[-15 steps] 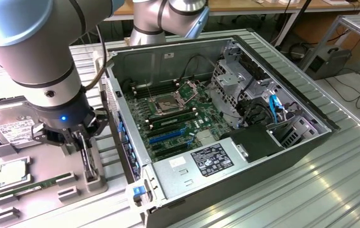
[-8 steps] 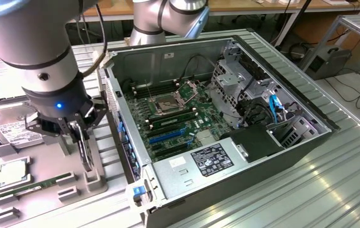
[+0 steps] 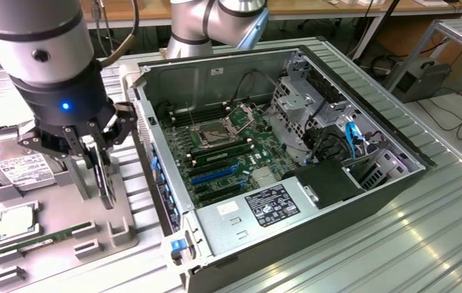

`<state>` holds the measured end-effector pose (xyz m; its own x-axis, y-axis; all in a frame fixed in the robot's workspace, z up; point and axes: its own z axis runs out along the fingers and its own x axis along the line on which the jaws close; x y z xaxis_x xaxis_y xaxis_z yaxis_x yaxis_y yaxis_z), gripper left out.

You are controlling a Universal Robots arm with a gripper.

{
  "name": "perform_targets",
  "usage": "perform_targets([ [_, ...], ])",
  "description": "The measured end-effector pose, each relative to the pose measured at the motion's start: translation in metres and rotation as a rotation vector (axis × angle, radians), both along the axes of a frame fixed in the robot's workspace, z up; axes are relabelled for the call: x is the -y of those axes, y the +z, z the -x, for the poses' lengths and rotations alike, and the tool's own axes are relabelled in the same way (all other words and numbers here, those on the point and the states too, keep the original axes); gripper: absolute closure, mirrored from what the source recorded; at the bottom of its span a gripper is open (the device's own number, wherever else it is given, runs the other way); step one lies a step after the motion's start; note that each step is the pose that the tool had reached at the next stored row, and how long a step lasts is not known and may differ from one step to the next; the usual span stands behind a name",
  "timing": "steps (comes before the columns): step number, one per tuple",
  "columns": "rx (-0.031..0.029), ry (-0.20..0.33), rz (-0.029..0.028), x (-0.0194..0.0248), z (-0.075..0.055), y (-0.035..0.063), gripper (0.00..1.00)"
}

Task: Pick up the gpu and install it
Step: 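Pick up the gpu and move the gpu toward the slot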

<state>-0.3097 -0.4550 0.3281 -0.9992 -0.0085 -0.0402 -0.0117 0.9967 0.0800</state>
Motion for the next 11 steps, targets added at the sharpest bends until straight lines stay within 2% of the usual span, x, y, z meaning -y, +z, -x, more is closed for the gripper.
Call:
perform_targets([
  [2,-0.0019,0.0,0.0001,0.0014,-0.001,0.0093,0.74],
  [5,-0.0067,0.0,0.0001,0.0049,-0.006,0.0314,0.74],
  [11,-0.0154,0.0,0.0001,0.0105,-0.015,0.0608,0.74],
])
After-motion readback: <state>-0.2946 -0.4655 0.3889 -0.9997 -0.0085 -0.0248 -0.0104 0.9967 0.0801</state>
